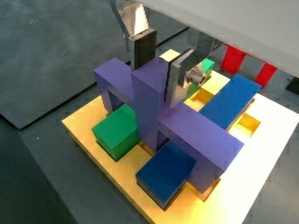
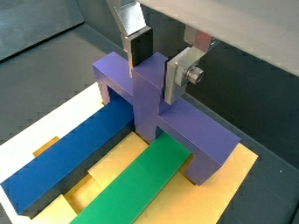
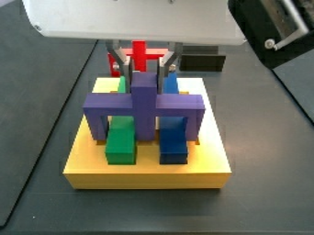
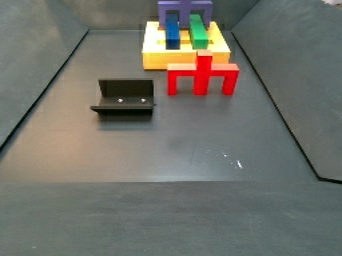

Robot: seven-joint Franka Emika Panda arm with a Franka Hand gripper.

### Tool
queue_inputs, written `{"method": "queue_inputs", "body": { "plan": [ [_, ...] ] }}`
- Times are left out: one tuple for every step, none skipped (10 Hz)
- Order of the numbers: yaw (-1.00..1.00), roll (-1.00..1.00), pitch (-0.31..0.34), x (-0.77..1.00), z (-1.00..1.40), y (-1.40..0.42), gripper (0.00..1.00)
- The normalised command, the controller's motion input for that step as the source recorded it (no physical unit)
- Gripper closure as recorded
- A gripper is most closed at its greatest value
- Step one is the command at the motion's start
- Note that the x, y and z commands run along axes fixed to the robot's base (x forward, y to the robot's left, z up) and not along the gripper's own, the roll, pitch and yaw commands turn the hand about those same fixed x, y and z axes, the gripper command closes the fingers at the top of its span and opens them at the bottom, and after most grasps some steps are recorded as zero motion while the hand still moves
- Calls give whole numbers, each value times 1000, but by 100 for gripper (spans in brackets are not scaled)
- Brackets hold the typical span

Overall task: Pick up the purple object. Move up. Move to above the board. Insert the purple object.
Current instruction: Insert the purple object.

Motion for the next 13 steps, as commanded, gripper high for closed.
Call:
{"method": "queue_inputs", "body": {
  "plan": [
    [0, 44, 0, 80, -249, -106, 100],
    [0, 66, 0, 131, -237, -60, 100],
    [0, 191, 0, 109, -369, -103, 100],
    [0, 207, 14, 17, -334, -51, 100],
    [0, 240, 100, 66, -214, 0, 100],
    [0, 209, 130, 63, -37, 17, 100],
    [0, 180, 167, 237, 20, 9, 100],
    [0, 200, 163, 200, 0, 0, 100],
    [-11, 127, 187, 206, 254, 60, 100],
    [0, 127, 119, 57, 49, 0, 100],
    [0, 164, 44, 0, -106, -57, 100],
    [0, 189, 0, 0, -314, -66, 100],
    [0, 139, 0, 0, -286, -49, 100]
  ]
}}
